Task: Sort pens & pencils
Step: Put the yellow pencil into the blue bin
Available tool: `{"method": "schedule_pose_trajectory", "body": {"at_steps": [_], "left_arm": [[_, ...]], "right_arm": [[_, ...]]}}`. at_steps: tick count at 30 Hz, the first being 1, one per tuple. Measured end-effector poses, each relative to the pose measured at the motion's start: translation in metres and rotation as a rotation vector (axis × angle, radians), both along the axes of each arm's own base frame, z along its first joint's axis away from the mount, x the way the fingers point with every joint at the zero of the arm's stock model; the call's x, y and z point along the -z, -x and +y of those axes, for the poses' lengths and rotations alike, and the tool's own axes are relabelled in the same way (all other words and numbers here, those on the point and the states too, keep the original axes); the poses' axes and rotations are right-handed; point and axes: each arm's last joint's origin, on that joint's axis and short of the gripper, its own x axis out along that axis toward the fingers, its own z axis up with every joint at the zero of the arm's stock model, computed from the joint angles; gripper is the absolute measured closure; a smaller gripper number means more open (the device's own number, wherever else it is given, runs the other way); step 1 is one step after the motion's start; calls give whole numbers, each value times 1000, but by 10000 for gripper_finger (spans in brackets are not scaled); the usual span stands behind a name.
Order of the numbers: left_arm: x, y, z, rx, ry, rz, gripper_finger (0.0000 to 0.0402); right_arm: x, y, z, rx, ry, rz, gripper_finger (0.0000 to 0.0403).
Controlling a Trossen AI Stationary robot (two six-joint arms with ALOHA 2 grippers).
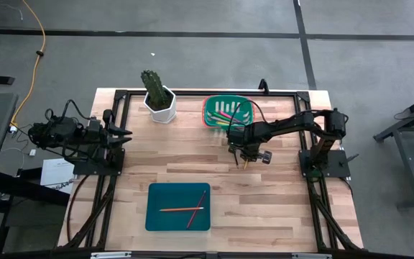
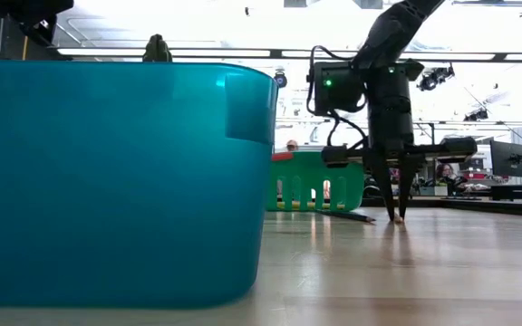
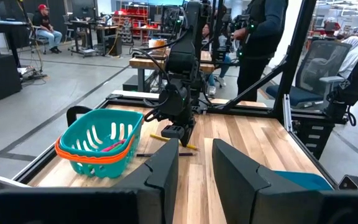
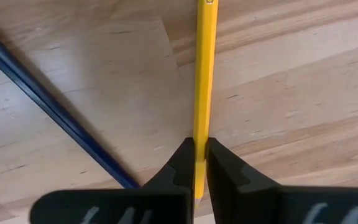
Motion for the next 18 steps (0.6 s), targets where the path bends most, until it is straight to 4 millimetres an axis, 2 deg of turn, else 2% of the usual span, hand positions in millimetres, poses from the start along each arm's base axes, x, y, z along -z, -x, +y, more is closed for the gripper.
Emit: {"method": "schedule_pose_trajectory", "body": {"at_steps": [18], "left_arm": [[0,0,0,4,4,-1,316]], "right_arm": [[-18,-17,23,-80,-2,-66,396]]}}
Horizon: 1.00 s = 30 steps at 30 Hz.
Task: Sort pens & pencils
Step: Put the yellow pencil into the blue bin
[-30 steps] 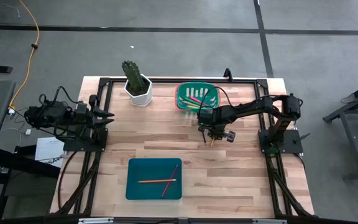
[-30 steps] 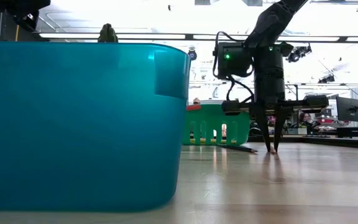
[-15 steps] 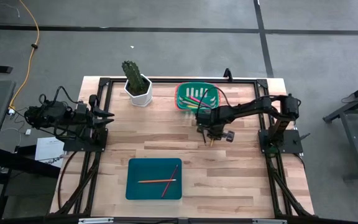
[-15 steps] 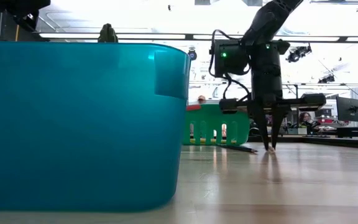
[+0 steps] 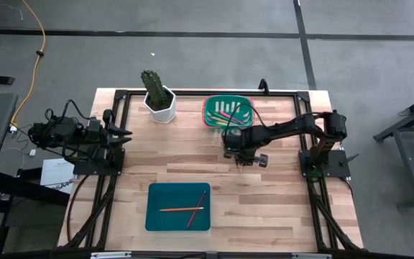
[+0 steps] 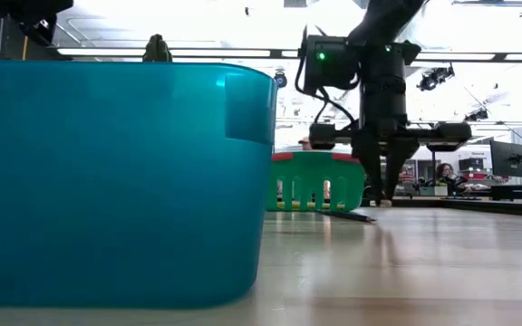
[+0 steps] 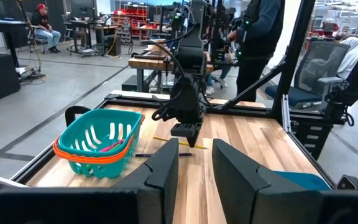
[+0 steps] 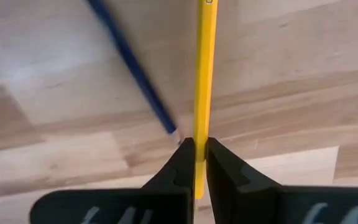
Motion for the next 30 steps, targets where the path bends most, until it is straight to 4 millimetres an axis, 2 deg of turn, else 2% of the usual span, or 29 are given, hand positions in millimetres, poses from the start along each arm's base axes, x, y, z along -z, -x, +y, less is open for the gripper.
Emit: {"method": "schedule_pose_trajectory", "body": {"at_steps": [13,22,30], "left_arm": [[-8,0,-2,84,19,-78,316],[-20,8,-1,101,24,-123,316],[-21,9,-1,102,27,-126,316]], "right_arm": [[-22,-16,23,-88,30,-84,396],[-54,-36,37,-122,145,-205,396],[-83,-49,44,-157,244,-307,396]]}}
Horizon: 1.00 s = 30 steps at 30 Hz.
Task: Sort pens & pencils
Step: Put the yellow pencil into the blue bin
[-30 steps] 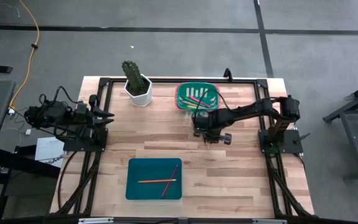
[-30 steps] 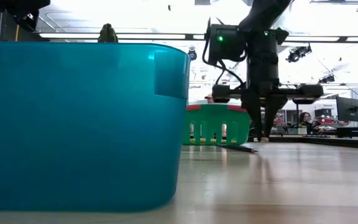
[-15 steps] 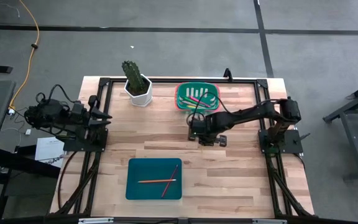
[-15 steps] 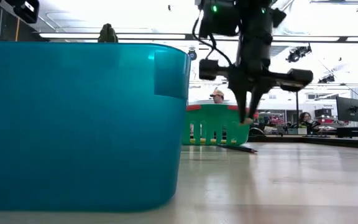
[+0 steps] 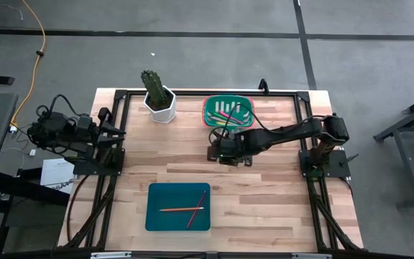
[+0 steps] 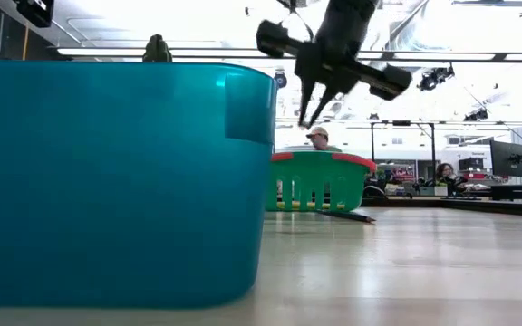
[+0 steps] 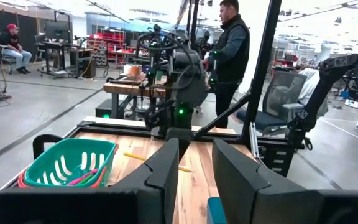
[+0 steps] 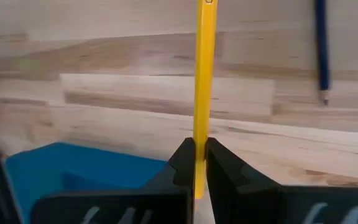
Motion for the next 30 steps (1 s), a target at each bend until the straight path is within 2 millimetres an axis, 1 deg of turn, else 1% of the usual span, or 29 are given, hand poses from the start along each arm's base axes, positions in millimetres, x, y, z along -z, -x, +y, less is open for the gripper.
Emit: {"method": "schedule_pose_trajectory", "body": {"at_steps": [6,14,19,23,28,30], "left_arm": [[0,0,0,2,24,-2,316],[-2,0,1,-27,39,-24,316],[-2,-5,2,-80,120,-14,316],[-2,-21,-2,-66,221,52,316],[-1,-56,-11,32,313,175,316],[-4,-69,-15,67,334,173,316]], "right_arm": [[-18,-9,4,-31,72,-90,396],[-36,-27,11,-126,180,-329,396],[-44,-34,16,-215,242,-435,396],[-51,-39,22,-289,279,-518,396],[-59,-43,32,-394,323,-629,396],[-63,-45,37,-431,337,-671,396]]}}
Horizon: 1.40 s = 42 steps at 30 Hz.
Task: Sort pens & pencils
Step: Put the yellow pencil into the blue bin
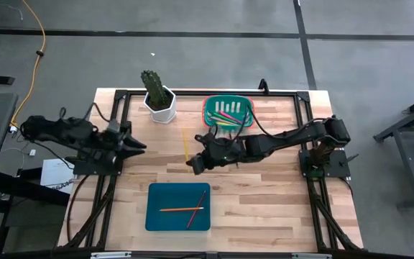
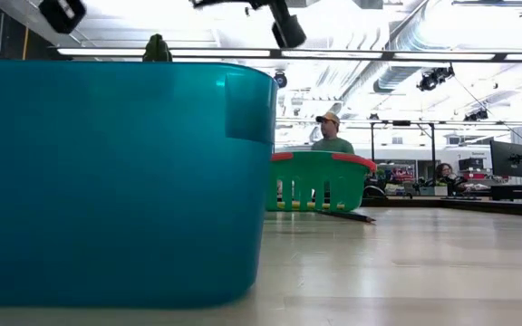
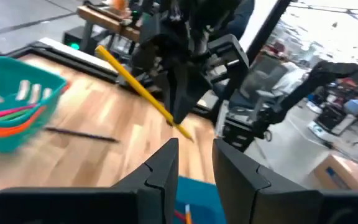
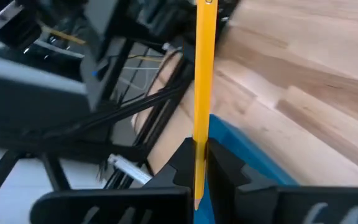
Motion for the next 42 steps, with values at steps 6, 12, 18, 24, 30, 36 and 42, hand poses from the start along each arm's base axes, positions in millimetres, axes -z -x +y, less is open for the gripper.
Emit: {"method": "schedule_pose_trajectory", "body": {"at_steps": [6,12,18,24,30,36,42], "left_arm": [[-12,-21,-4,1,26,-108,316],[-14,-28,-5,-9,94,-120,316],[-16,-35,-6,-13,135,-144,316],[-19,-54,-10,14,148,-187,316],[-17,-74,-15,52,170,-198,316],[-18,-83,-16,55,170,-229,316],[-16,-89,-18,55,174,-232,316]], "right_arm": [[-9,-2,14,-94,57,-103,396],[-19,-3,25,-166,110,-221,396],[-27,-4,28,-207,154,-309,396],[-29,-4,28,-227,184,-342,396],[-30,-4,30,-261,190,-356,396],[-32,-4,30,-271,196,-375,396],[-33,-4,31,-285,201,-385,396]]}}
